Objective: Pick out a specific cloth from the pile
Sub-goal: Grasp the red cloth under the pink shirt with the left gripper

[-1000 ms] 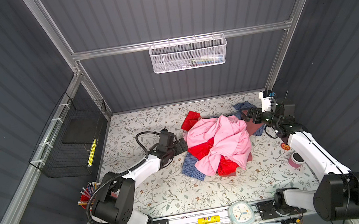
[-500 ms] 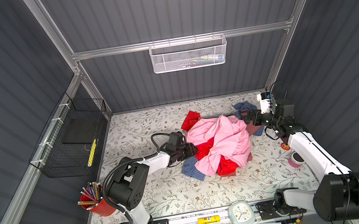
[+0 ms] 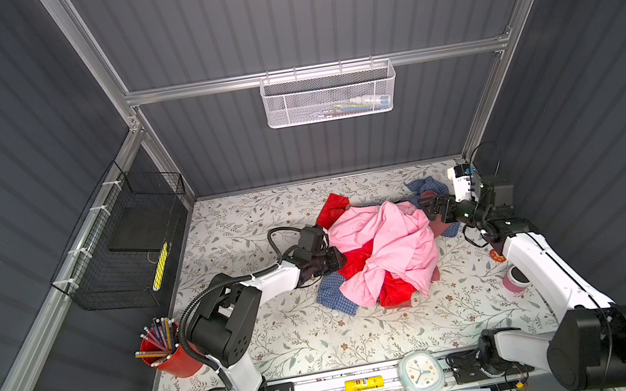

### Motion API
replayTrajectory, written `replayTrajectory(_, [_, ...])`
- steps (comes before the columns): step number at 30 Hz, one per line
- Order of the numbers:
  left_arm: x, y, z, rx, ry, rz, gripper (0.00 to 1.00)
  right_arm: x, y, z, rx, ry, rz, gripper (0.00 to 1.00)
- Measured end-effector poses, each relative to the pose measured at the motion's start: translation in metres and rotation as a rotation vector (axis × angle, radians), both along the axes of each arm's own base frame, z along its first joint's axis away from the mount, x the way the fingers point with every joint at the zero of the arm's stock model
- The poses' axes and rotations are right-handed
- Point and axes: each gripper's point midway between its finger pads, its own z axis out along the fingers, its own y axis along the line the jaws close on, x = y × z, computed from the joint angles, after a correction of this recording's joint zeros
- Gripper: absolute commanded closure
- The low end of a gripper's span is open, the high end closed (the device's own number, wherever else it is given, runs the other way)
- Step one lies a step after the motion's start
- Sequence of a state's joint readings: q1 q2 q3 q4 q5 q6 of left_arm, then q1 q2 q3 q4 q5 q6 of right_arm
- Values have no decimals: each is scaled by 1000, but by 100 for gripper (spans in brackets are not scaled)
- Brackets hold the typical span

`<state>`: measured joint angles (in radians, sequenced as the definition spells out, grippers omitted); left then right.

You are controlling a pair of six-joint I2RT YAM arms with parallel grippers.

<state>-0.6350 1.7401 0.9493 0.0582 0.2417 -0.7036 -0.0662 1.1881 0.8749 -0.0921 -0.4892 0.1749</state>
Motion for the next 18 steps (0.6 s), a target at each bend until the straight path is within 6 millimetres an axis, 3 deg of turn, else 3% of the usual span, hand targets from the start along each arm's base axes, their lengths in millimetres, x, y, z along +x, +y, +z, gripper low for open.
replayTrajectory(2, [-2,1,1,13,-1,-4,96,-1,0,0,0,-1,0,4])
replayTrajectory(5, [1,-4,12,31,-25,-19,100,-2,0,0,1,-4,0,5])
replayTrajectory(12, [14,-28,88,20,-197,-74,100,-10,1,-6,22,9,-10,5])
replayTrajectory(18, [10,-37,128,53,-292,-123,100,-13,1,-7,43,16,-21,5])
